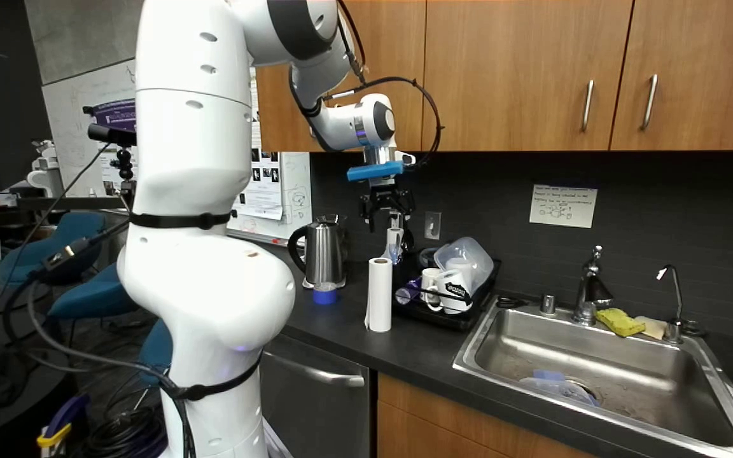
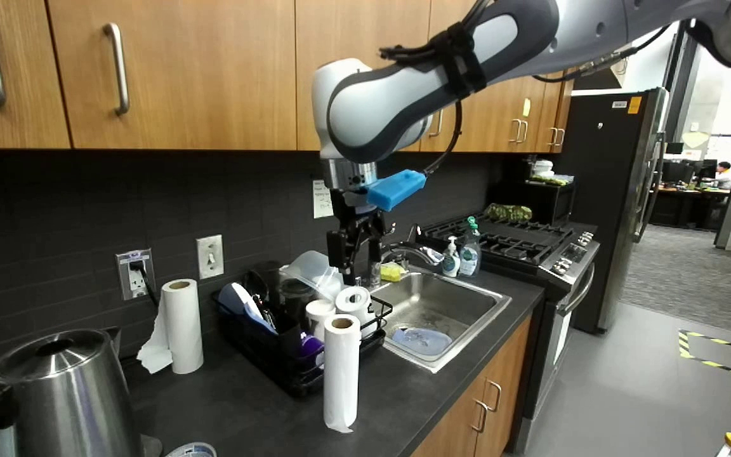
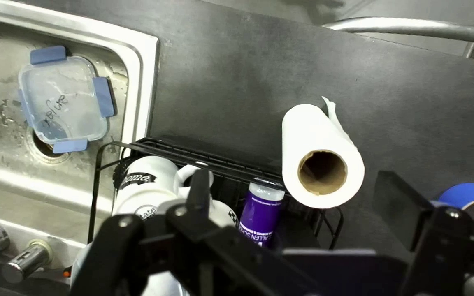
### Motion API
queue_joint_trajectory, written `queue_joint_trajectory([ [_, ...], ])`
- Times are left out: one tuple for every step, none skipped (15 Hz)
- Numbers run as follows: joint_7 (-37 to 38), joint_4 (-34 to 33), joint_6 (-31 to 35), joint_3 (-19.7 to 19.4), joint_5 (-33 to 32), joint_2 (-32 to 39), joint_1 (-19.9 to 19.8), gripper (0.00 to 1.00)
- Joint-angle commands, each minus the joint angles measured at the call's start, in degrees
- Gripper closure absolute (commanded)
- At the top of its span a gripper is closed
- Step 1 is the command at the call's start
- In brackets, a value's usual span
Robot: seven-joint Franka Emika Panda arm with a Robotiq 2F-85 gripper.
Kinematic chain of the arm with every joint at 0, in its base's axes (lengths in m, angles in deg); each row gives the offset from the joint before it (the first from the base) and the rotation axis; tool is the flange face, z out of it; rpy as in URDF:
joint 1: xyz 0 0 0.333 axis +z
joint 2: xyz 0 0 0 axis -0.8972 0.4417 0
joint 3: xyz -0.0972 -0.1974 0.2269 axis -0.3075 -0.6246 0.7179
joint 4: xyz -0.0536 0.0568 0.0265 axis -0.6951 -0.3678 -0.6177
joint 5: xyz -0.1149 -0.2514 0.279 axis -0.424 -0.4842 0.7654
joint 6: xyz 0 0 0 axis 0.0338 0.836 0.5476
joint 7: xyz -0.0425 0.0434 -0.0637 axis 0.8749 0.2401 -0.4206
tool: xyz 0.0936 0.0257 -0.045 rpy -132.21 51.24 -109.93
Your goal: Put the toilet paper closer to the edge in a lying position
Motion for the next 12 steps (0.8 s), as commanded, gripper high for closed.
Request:
queue_joint_trajectory([
  [1.97, -0.88, -0.42, -0.67, 0.07, 1.1, 0.2, 0.0],
  [1.39, -0.77, -0.66, -0.65, 0.45, 0.79, 0.22, 0.0],
  [0.79, -0.17, -0.17, -0.62, 0.09, 0.66, 0.28, 0.0],
  [0.78, -0.16, -0.17, -0.64, 0.1, 0.81, 0.29, 0.0],
  [0.77, -0.16, -0.17, -0.64, 0.1, 0.89, 0.3, 0.0],
  [0.77, -0.16, -0.17, -0.64, 0.1, 0.91, 0.32, 0.0],
  [0.77, -0.16, -0.17, -0.63, 0.1, 0.91, 0.33, 0.0],
  [0.77, -0.16, -0.17, -0.63, 0.1, 0.91, 0.33, 0.0],
  [0.77, -0.16, -0.17, -0.63, 0.1, 0.91, 0.33, 0.0],
  [0.77, -0.16, -0.17, -0.63, 0.1, 0.91, 0.33, 0.0],
  [0.77, -0.16, -0.17, -0.63, 0.1, 0.91, 0.33, 0.0],
  [0.77, -0.16, -0.17, -0.63, 0.1, 0.91, 0.33, 0.0],
])
